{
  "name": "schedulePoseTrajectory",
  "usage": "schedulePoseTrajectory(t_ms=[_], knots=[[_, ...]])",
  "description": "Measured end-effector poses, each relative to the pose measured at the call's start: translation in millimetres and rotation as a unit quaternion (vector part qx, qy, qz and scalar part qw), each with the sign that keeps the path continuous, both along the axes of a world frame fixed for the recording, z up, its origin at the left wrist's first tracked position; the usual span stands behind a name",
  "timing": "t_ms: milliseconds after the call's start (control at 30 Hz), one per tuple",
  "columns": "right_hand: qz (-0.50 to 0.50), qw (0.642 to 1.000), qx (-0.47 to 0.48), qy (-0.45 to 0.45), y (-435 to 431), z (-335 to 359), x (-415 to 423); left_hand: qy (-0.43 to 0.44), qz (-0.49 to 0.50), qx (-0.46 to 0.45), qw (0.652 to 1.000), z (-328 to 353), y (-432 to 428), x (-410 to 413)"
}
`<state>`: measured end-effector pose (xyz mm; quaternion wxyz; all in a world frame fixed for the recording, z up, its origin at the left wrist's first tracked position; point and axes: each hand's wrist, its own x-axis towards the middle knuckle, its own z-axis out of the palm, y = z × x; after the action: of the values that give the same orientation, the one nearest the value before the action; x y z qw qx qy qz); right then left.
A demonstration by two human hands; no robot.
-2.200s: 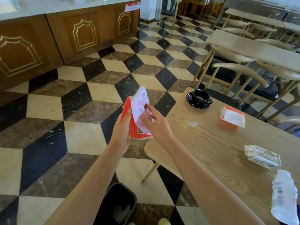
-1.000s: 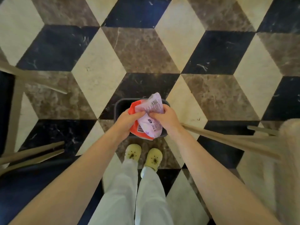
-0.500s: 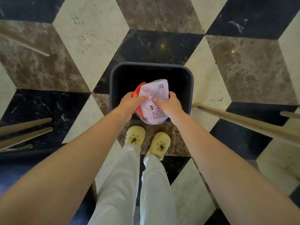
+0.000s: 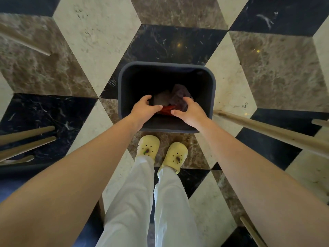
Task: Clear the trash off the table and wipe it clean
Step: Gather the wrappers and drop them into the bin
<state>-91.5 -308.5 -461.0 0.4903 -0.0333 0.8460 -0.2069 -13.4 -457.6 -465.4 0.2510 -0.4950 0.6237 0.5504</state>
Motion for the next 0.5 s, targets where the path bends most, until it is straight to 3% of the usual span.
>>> schedulePoseTrajectory(t_ms=[200,500], knots=[[0.056,0.998,-0.002,0.004,-6,20,-16,0.02,-0.164,-0.061,0.984,15,-7,-4],[0.195,0.98,0.012,0.038,-9,94,-47,0.026,-0.32,-0.121,0.939,84,-10,-27]])
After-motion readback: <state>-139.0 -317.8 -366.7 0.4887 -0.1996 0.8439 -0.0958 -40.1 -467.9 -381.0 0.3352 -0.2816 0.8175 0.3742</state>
